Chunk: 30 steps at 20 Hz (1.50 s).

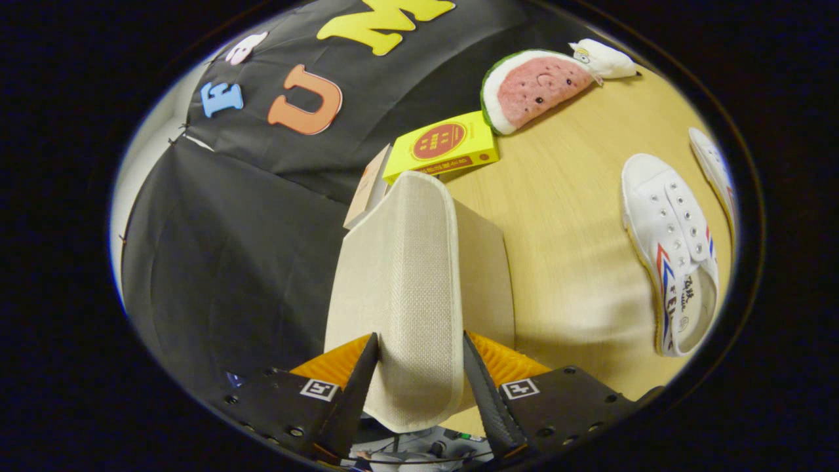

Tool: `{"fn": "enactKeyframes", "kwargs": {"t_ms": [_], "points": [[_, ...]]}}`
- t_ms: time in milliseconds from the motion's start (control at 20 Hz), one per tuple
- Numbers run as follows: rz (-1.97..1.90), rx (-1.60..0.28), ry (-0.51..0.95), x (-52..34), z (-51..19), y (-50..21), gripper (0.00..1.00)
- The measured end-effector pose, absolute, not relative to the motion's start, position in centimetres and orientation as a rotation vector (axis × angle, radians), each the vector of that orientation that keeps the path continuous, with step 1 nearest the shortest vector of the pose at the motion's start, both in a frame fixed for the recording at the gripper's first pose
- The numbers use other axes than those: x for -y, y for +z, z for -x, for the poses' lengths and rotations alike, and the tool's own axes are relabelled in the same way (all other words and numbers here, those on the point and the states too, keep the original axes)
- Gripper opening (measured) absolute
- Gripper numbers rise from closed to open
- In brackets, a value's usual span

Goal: Open the storage box then place both shoes into the box .Put the left shoe in first, then the right shoe, with the right side of both shoes facing outward in a uniform manner.

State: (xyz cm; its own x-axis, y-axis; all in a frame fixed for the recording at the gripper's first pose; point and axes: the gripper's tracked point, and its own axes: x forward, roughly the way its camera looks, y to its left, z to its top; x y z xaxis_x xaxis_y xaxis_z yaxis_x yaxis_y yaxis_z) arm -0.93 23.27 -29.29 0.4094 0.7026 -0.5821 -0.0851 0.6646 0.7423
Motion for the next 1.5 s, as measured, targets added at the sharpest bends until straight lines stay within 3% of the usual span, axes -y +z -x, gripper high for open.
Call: {"fn": "enactKeyframes", "kwargs": {"t_ms": [50, 400, 450, 500, 600, 1100, 1500], "points": [[-0.705, -1.035, 0.542, -23.0, 0.7, -29.2, 0.75], [-0.717, -1.057, 0.481, -19.9, 0.9, -28.3, 0.23], [-0.740, -1.046, 0.479, -19.4, 0.9, -27.6, 0.23], [-0.729, -1.054, 0.481, -19.5, 0.9, -27.5, 0.10], [-0.742, -1.048, 0.485, -19.6, 0.9, -26.6, 0.00], [-0.609, -0.960, 0.592, -21.7, 2.3, -18.2, 0.00], [-0.387, -0.786, 0.768, -30.2, 2.7, -9.1, 0.00]]}}
